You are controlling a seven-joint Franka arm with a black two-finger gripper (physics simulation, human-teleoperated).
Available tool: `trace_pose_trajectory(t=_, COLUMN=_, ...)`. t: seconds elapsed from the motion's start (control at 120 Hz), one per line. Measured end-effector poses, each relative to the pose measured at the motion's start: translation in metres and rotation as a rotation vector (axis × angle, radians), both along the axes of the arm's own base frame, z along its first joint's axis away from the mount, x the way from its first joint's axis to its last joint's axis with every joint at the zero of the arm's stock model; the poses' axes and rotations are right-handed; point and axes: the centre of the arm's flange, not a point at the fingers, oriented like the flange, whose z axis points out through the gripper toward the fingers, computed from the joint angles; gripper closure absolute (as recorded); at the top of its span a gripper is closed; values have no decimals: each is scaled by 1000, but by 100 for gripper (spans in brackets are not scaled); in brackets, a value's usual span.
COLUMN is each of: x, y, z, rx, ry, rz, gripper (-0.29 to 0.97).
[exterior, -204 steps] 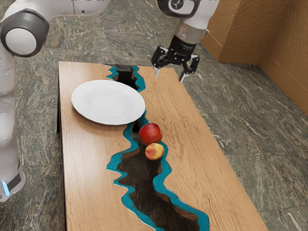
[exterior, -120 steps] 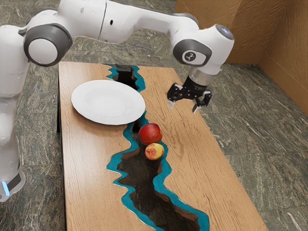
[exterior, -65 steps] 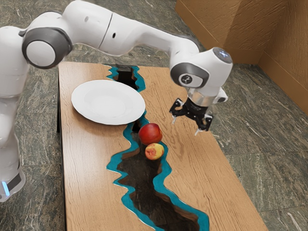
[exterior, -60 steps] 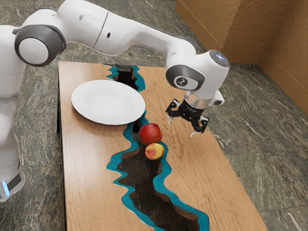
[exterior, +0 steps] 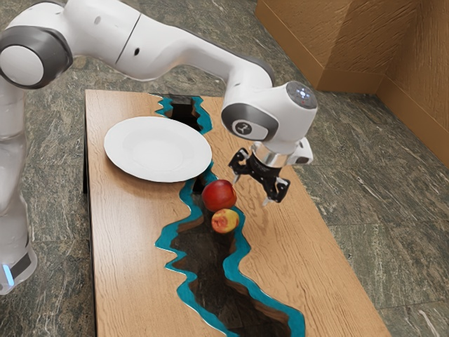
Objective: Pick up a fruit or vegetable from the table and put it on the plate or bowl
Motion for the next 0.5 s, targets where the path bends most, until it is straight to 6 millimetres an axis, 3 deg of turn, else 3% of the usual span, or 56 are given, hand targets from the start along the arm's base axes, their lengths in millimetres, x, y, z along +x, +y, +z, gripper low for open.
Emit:
trace_pose_trajectory(t=0.133, x=8, y=9, z=18, rx=-196, ry=-43, rz=303, gripper=0)
trace_pose_trajectory(t=0.317, x=19, y=33, z=18, rx=-336, ry=-46, rz=700, gripper=0)
trace_pose_trajectory(t=0.5, x=-8, y=46, z=8, rx=-379, ry=-17, rz=972, gripper=0)
